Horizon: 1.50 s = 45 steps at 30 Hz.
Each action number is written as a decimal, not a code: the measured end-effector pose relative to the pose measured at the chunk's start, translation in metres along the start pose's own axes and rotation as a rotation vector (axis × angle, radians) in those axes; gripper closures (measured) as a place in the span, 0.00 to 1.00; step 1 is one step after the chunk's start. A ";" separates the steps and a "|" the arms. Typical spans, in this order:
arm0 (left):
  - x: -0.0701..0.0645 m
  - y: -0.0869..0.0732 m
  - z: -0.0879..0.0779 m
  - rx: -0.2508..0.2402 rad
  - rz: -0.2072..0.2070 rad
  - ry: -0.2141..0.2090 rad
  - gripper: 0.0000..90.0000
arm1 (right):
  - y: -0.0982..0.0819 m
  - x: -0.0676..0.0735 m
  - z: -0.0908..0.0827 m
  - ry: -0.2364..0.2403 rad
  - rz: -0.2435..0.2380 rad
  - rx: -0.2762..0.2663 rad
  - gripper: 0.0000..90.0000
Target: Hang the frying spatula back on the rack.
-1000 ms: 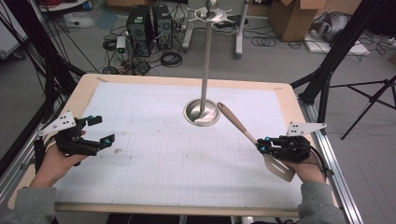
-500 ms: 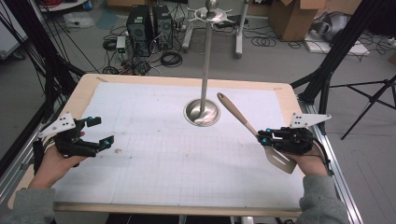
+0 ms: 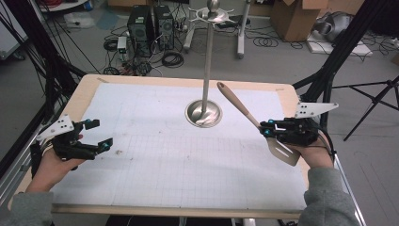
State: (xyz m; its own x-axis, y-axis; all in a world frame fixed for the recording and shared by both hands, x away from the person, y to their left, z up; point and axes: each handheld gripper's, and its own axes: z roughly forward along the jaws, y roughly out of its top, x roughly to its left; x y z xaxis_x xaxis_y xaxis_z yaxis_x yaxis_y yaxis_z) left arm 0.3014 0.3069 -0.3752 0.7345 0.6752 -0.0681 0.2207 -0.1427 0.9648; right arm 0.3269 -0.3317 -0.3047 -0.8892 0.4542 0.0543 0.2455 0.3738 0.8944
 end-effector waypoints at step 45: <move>-0.002 -0.009 -0.039 -0.037 -0.036 0.057 0.06 | 0.037 -0.039 -0.012 -0.003 0.010 -0.089 0.86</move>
State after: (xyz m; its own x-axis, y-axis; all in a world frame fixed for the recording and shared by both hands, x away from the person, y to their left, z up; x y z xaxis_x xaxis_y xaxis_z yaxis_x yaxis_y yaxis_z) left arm 0.2730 0.3355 -0.3735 0.6885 0.7197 -0.0895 0.2217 -0.0914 0.9708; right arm 0.3659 -0.3448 -0.2682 -0.8859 0.4597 0.0626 0.2190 0.2955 0.9299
